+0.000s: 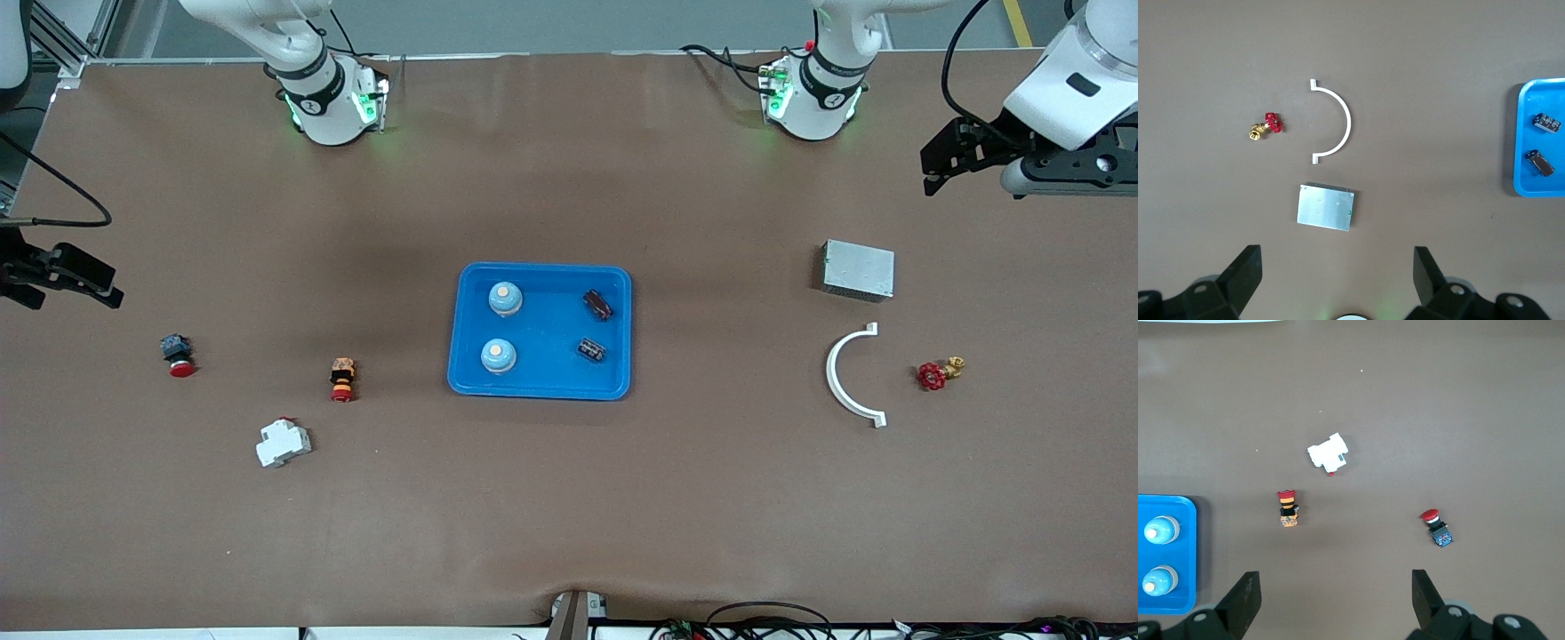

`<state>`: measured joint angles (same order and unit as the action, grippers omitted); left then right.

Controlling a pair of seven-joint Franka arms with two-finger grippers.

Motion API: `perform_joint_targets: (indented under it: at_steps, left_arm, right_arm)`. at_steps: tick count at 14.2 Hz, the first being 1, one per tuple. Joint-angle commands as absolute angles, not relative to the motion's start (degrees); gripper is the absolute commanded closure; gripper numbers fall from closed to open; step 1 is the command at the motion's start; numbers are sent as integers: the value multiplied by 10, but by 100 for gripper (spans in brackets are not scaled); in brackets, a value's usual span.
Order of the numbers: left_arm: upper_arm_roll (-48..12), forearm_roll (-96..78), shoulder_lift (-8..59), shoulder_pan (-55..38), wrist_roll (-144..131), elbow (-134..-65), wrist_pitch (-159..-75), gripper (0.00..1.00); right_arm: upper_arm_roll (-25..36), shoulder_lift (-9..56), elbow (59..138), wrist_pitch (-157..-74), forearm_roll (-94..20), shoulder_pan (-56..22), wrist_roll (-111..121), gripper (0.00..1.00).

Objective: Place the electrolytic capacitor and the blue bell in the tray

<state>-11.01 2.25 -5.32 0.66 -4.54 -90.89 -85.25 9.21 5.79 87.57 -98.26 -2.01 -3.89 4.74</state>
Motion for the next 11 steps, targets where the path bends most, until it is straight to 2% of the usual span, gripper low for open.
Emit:
perform_joint_targets:
  at_steps: [1, 11]
  left_arm:
    - [-109, 20, -60, 11, -33, -908, -851, 0]
    - [-108, 14, -56, 11, -31, -900, -843, 0]
  right_arm:
    - [93, 60, 874, -973, -12, -33, 54, 0]
    - [93, 63, 884, -979, -14, -23, 54, 0]
